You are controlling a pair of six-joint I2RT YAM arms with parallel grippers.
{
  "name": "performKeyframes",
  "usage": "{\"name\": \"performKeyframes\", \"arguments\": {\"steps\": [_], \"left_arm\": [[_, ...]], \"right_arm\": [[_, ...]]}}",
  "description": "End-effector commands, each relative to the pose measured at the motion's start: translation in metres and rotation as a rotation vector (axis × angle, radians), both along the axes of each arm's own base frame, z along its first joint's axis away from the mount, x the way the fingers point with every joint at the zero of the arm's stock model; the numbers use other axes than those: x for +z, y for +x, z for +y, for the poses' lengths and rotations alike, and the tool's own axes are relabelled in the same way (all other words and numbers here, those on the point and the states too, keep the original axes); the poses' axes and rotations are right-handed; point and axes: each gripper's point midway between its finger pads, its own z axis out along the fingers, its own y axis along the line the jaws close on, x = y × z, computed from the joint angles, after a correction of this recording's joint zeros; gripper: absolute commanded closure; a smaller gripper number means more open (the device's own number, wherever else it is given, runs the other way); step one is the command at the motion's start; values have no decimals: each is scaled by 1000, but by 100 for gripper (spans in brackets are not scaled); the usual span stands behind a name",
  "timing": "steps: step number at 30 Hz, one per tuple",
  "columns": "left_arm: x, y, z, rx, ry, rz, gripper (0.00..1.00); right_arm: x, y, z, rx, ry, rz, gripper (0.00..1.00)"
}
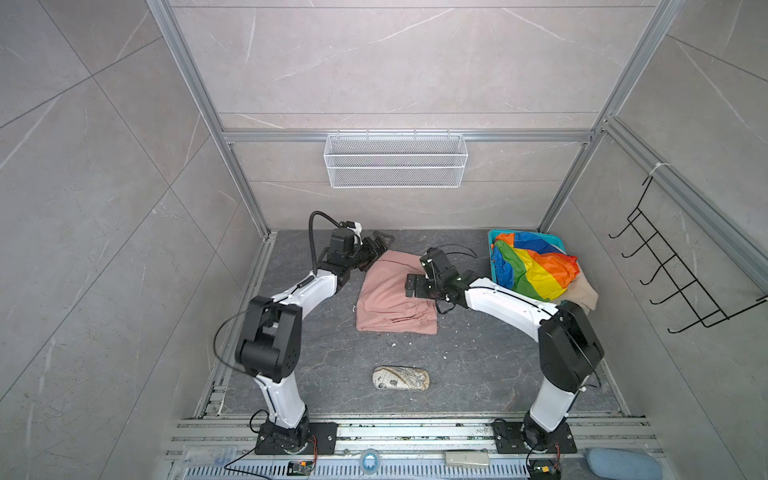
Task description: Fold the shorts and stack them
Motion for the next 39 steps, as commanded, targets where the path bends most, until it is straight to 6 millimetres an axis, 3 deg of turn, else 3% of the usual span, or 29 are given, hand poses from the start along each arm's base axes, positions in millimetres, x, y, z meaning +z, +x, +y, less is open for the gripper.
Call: {"name": "performKeyframes", "arguments": {"steps": [1,8,15,19,22,28,32,36,39], "left_arm": [[-13,8,-13,-49,-59,39,0],[-60,31,-13,-33,-35,76,0],[-114,52,32,99,-4,160,0],[-134,56,54,141,0,197,0],[-139,55,61,145,1,202,0],[-123,57,67,130,42,166,0],[-89,53,69,114,68,110,0],[-40,32,55,75,39,53,0],[-13,2,35,53,-7,36,0]], "right_arm": [[-22,-2,-4,-11,-40,53,1],[-67,-10,-22,-6,-179,116,1],[-97,-24,-50,-23,-227,169,1],[-106,-34,-69,-46,-213,192,1],[-106,-40,-76,-46,-197,201,1],[-88,-51,-83,-32,-186,186,1],[-49,-50,-80,-28,-101,131,1],[-11,-38,-71,-25,-45,69,1],[-4,-21,-60,-22,-35,57,1]]}}
